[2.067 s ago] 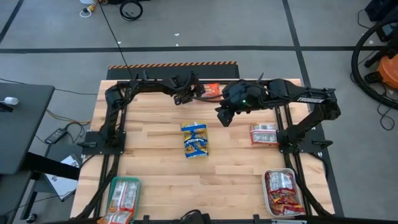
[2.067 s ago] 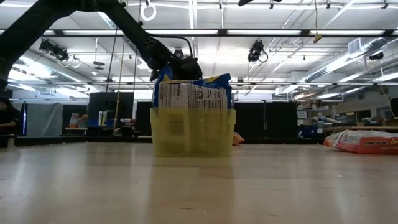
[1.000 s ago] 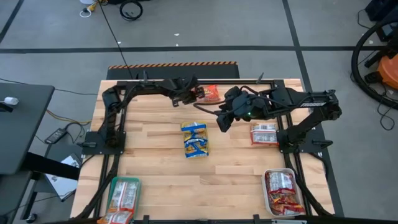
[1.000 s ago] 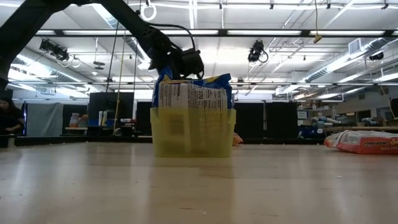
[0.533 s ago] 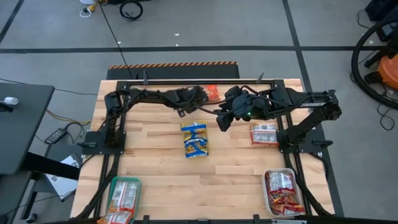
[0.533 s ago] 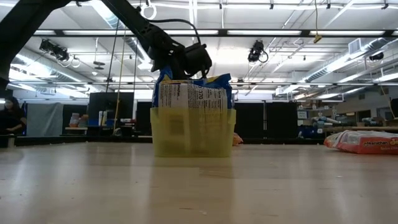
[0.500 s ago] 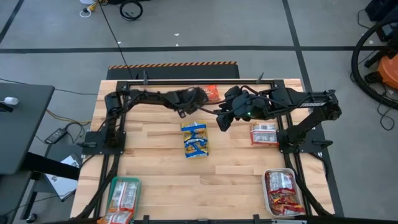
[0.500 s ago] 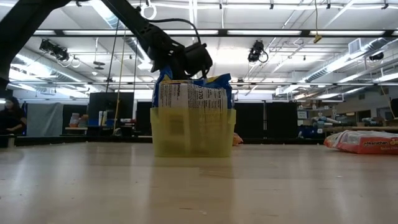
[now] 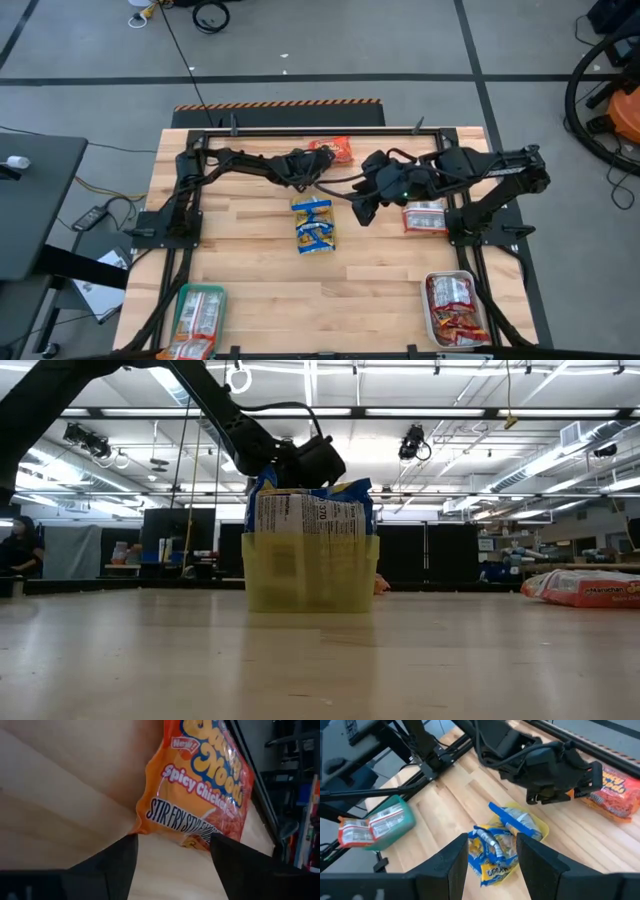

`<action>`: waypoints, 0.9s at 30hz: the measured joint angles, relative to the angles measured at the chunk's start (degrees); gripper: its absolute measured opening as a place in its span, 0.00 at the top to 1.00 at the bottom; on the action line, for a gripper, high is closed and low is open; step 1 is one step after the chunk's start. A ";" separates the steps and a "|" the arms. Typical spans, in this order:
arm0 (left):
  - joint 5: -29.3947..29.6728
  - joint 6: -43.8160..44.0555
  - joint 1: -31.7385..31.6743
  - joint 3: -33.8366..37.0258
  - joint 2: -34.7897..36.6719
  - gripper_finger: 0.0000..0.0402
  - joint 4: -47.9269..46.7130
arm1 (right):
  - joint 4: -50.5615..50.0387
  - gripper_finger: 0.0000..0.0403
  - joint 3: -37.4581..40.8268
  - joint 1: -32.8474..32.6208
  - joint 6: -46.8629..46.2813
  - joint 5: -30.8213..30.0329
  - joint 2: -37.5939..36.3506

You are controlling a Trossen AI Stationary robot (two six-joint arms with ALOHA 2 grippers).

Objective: Sort Maruchan noodles
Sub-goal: Put the orange noodle pack into the green bin

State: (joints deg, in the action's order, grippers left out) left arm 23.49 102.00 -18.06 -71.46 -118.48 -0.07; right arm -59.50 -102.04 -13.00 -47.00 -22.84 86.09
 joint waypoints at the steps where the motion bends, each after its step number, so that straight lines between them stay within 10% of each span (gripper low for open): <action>1: -0.94 0.03 0.00 -0.02 0.07 0.37 -0.90 | -0.22 0.57 0.00 -0.26 -0.59 -0.11 0.00; 27: -4.84 -11.08 -6.27 -0.09 -1.20 0.43 -1.22 | -2.00 0.57 0.00 1.23 -4.11 -2.57 0.02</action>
State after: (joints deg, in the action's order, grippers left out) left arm 18.65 90.91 -24.34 -71.55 -119.68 -1.29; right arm -61.49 -102.04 -11.77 -51.11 -25.41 86.11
